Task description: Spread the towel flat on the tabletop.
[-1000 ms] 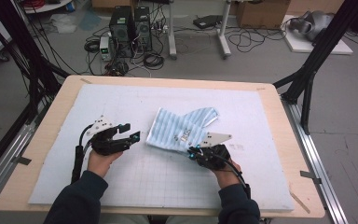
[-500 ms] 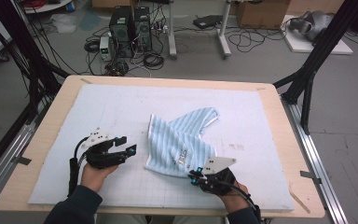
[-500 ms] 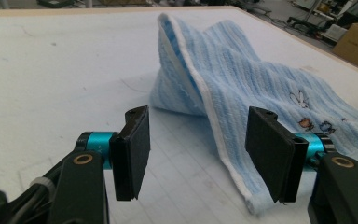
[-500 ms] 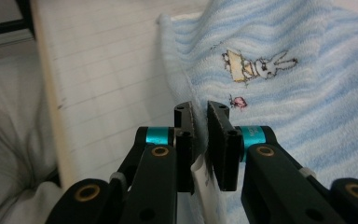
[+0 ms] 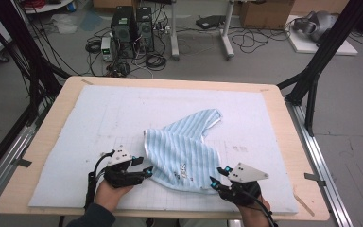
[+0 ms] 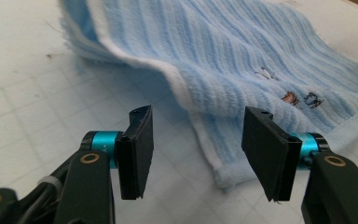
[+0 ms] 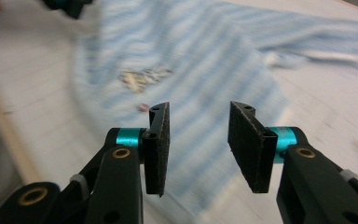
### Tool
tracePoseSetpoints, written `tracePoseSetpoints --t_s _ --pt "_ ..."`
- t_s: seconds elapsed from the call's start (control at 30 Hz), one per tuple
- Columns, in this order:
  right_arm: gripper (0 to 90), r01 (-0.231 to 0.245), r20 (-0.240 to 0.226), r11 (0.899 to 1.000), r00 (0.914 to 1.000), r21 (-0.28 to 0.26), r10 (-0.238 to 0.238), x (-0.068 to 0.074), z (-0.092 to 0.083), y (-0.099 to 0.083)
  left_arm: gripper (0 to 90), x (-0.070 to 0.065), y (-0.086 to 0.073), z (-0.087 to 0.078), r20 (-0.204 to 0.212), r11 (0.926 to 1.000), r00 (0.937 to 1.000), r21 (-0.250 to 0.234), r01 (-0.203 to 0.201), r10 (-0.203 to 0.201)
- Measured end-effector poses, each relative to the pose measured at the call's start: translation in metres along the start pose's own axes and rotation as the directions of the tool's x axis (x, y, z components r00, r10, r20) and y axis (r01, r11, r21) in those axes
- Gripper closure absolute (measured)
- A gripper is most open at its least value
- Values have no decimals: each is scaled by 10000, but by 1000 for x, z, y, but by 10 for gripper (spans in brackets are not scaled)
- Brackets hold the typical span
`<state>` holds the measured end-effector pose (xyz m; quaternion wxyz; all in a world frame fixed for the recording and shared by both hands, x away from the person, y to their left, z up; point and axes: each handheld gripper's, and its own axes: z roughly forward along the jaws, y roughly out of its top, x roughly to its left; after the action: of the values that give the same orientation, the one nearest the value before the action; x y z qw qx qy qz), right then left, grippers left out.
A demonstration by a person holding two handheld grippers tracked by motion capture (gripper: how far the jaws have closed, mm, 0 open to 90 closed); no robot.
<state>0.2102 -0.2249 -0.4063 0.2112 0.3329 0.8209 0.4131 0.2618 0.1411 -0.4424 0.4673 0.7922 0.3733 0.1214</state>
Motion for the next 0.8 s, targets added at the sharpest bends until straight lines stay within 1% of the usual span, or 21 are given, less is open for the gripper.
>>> tracePoseSetpoints --t_s 0.07,0.17,0.2,0.23,0.27,0.3,0.33,0.37,0.4,0.47,0.53,0.6,0.63,0.67,0.7,0.73,0.77,0.8 --pt "565 -152 479 9998 9987 123 146 -4 0 -3 454 -4 0 7 -115 9990 9997 385 -212 217" --pt "536 -526 878 9981 9949 328 495 -12 3 -5 485 -8 0 16 -337 9933 9977 1018 -543 580" --pt "528 -663 907 9969 9939 419 623 -14 6 -6 500 -11 0 17 -568 9917 9948 1025 -781 842" --pt "523 -742 958 9957 9930 557 686 -16 9 -6 540 -12 0 17 -714 9907 9928 1037 -880 956" --pt "521 -786 969 9949 9927 640 722 -17 12 -6 574 -11 -1 16 -750 9910 9928 1031 -858 937" --pt "519 -820 957 9938 9926 754 746 -17 15 -6 641 -10 -1 14 -618 9915 9939 991 -845 909" --pt "517 -798 984 9933 9926 835 715 -18 18 -5 788 -10 -3 12 -414 9911 9948 990 -885 930" --pt "514 -789 993 9928 9926 901 699 -17 20 -5 848 -10 -4 10 -331 9912 9949 953 -922 957" --pt "507 -808 966 9921 9927 959 715 -18 22 -5 865 -10 -6 8 -162 9910 9953 949 -940 959" --pt "507 -929 951 9910 9919 962 837 -17 26 -7 871 -8 -11 0 271 9919 9966 994 -796 773" --pt "507 -1101 935 9880 9906 1083 1001 -17 31 -12 872 -8 -17 -10 571 9925 9962 992 -713 658" --pt "507 -1180 859 9854 9904 1229 1079 -14 35 -17 873 -8 -25 -20 778 9928 9949 962 -716 642" --pt "506 -1159 864 9841 9907 1343 1049 -12 37 -18 873 -8 -28 -25 860 9919 9936 974 -819 736" --pt "506 -1207 898 9834 9900 1354 1091 -10 38 -20 873 -8 -31 -30 913 9920 9931 967 -818 730" --pt "508 -1346 874 9828 9884 1263 1242 -7 39 -24 873 -8 -34 -34 953 9920 9927 954 -829 738" --pt "508 -1346 874 9828 9884 1263 1242 -7 39 -24 873 -9 -36 -37 1019 9923 9921 925 -827 732" --pt "515 -1504 845 9814 9864 1194 1409 -6 38 -25 873 -10 -37 -41 1081 9918 9913 942 -860 757" --pt "559 -1623 759 9800 9851 1151 1542 -6 38 -26 874 -12 -39 -44 1188 9916 9895 899 -935 825"
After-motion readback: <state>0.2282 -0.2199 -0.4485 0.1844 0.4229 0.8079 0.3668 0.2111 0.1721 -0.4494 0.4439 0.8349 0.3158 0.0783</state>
